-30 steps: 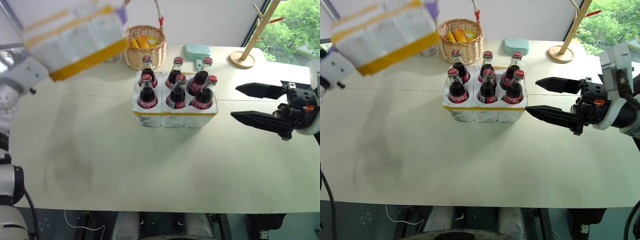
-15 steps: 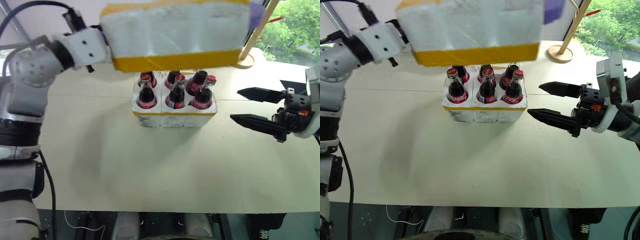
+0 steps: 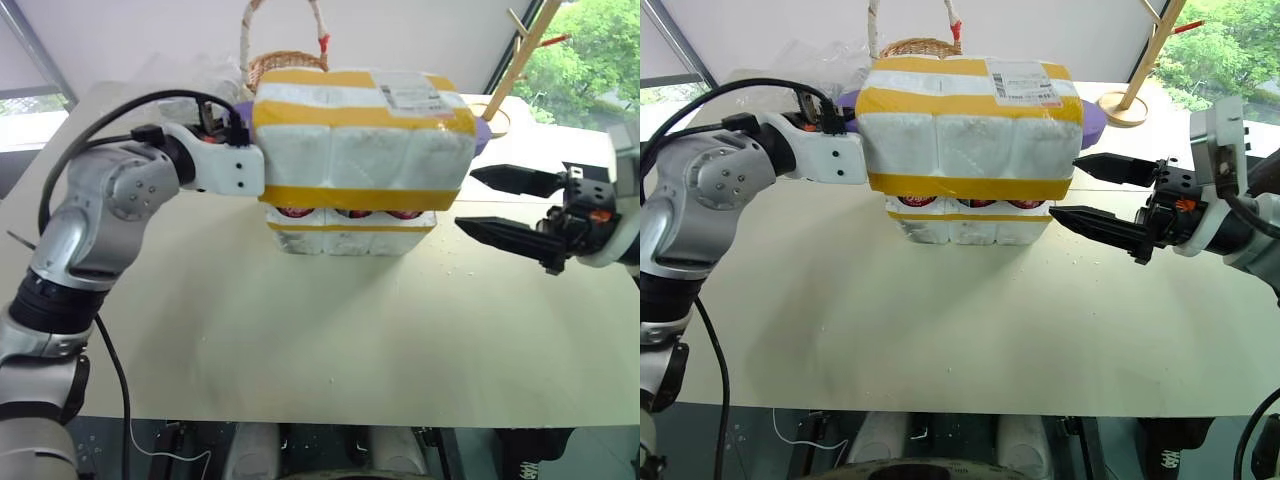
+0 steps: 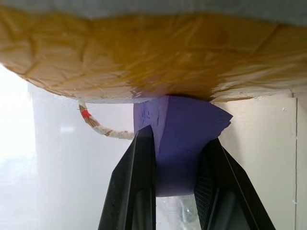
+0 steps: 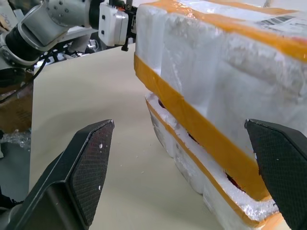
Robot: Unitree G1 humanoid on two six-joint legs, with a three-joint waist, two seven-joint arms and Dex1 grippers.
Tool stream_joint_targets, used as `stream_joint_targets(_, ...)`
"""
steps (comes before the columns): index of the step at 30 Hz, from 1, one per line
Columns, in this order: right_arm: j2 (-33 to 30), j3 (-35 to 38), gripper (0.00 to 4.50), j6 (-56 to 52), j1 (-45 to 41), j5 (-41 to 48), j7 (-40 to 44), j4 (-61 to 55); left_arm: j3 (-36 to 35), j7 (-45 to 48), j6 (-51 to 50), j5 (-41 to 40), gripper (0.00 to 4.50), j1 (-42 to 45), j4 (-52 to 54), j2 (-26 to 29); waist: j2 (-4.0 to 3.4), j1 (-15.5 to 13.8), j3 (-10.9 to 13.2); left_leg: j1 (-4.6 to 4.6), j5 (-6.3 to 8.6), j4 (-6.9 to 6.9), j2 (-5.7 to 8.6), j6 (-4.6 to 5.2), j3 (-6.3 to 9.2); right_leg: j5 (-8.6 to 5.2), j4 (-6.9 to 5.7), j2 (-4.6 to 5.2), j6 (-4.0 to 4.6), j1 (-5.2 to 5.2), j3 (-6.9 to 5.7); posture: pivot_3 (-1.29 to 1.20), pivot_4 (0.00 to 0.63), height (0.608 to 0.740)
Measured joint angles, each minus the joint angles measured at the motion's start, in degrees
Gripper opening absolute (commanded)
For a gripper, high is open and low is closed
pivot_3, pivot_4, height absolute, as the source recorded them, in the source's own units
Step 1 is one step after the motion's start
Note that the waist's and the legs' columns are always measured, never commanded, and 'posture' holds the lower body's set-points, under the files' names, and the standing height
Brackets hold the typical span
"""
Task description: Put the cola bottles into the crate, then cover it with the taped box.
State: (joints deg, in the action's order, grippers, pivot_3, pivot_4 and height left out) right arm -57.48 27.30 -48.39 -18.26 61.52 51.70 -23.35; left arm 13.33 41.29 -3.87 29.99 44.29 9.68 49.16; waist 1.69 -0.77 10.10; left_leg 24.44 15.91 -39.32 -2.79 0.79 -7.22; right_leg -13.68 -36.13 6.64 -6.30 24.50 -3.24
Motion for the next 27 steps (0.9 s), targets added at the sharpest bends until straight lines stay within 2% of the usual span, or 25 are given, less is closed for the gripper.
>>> stream_joint_targets(1, 0.07, -0.03, 4.5, 0.0, 0.01, 0.0, -0.01, 0.0, 0.37, -0.68, 0.59, 0.84, 1.86, -0.25, -0.6, -0.55, 0.0, 0.0, 0.0, 0.0, 0.0, 0.0, 0.0, 0.0, 0.0, 0.0, 0.0, 0.0, 0.0, 0.0, 0.0, 0.0, 0.15, 0.74)
stream_joint_targets(5, 0.11, -0.12, 4.5, 0.01, 0.02, -0.06, -0.07, -0.01, 1.38, -3.0, 2.37, 2.05, 3.88, -1.55, -2.61, -2.87, 0.0, 0.0, 0.0, 0.01, 0.0, -0.01, 0.0, 0.01, 0.0, 0.0, 0.0, 0.01, 0.0, 0.0, 0.0, 0.0, 0.15, 0.74)
stream_joint_targets(8, 0.11, -0.04, 4.5, 0.01, 0.57, -0.09, 0.29, -0.02, 0.22, -3.61, 3.53, 1.34, 3.88, -4.26, -1.15, -2.99, 0.0, 0.02, 0.0, 0.01, 0.0, -0.01, -0.01, 0.01, 0.01, 0.0, 0.0, 0.01, 0.0, 0.0, 0.0, 0.0, 0.15, 0.74)
stream_joint_targets(12, 0.1, 0.22, 4.5, 0.0, 1.54, -0.15, 0.37, 0.02, -4.21, -2.34, 1.68, -4.32, 3.88, -10.56, 2.22, -3.29, -0.01, 0.11, 0.0, -0.02, 0.0, -0.01, -0.04, 0.01, 0.03, 0.0, -0.04, 0.01, 0.0, 0.0, 0.0, 0.0, 0.15, 0.74)
stream_joint_targets(16, 0.08, 0.26, 4.5, 0.0, 2.11, -0.18, 0.6, 0.0, -12.41, -1.91, -0.74, -11.92, 3.88, -11.25, 0.93, -3.13, -0.01, 0.02, 0.0, -0.01, -0.01, -0.02, -0.04, 0.0, 0.05, 0.0, -0.05, 0.01, 0.0, -0.01, -0.01, 0.0, 0.15, 0.74)
stream_joint_targets(18, 0.01, 0.26, 4.5, 0.01, 2.18, -0.5, 0.99, 0.02, -17.45, 1.26, -2.95, -20.05, 3.88, -9.89, -1.66, -3.01, -0.01, 0.06, 0.0, -0.01, -0.01, -0.02, -0.04, 0.0, 0.05, 0.0, -0.05, 0.02, 0.0, -0.02, -0.01, 0.0, 0.15, 0.74)
stream_joint_targets(20, -0.06, 0.25, 4.5, 0.08, 2.36, -0.93, 1.53, 0.27, -23.34, 7.53, -10.27, -31.39, 3.88, -9.45, -2.96, -2.97, -0.01, 0.16, 0.0, -0.03, -0.09, -0.02, -0.06, -0.15, 0.04, 0.0, -0.05, 0.02, 0.0, -0.02, -0.01, 0.0, 0.15, 0.74)
stream_joint_targets(21, -0.09, 0.24, 4.5, 0.22, 2.5, -1.56, 1.88, 0.53, -25.97, 11.57, -17.46, -38.15, 3.88, -9.34, -3.22, -2.27, -0.01, 0.18, 0.0, -0.02, -0.16, -0.03, -0.07, -0.28, 0.05, 0.0, -0.06, 0.01, -0.01, -0.02, -0.01, 0.0, 0.15, 0.74)
stream_joint_targets(24, -1.19, 0.1, 4.5, 1.05, 4.57, -4.1, 3.97, 2.26, -33.22, 28.68, -36.64, -57.65, 3.88, -15.17, -3.87, 7.57, -0.02, 1.26, 0.01, -0.03, -0.2, 0.0, -0.1, -0.34, 0.03, -0.08, -0.07, 0.0, -0.11, 0.01, -0.01, 0.0, 0.15, 0.74)
stream_joint_targets(27, -2.58, 0.04, 4.5, 1.96, 7.01, -6.86, 7.04, 3.82, -34.94, 36.26, -41.18, -64.04, 3.88, -16.78, -4.6, 12.52, -0.06, 1.01, 0.03, -0.05, -0.2, 0.0, -0.04, -0.34, 0.11, -0.09, -0.05, 0.01, -0.1, -0.07, -0.02, 0.0, 0.15, 0.74)
